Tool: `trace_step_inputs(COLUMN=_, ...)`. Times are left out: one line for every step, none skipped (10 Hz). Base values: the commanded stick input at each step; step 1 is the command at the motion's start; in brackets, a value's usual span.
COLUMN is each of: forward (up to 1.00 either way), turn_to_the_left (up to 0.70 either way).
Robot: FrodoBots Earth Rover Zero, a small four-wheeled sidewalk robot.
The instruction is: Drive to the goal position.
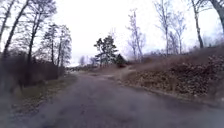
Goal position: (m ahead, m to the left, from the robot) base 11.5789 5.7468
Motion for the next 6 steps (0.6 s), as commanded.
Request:
trace_step_inputs(forward=0.50, turn_to_the_left=0.01)
trace_step_inputs(forward=0.50, turn_to_the_left=0.01)
trace_step_inputs(forward=0.50, turn_to_the_left=0.18)
trace_step_inputs(forward=0.50, turn_to_the_left=0.44)
trace_step_inputs(forward=0.50, turn_to_the_left=0.51)
trace_step_inputs(forward=0.50, turn_to_the_left=0.51)
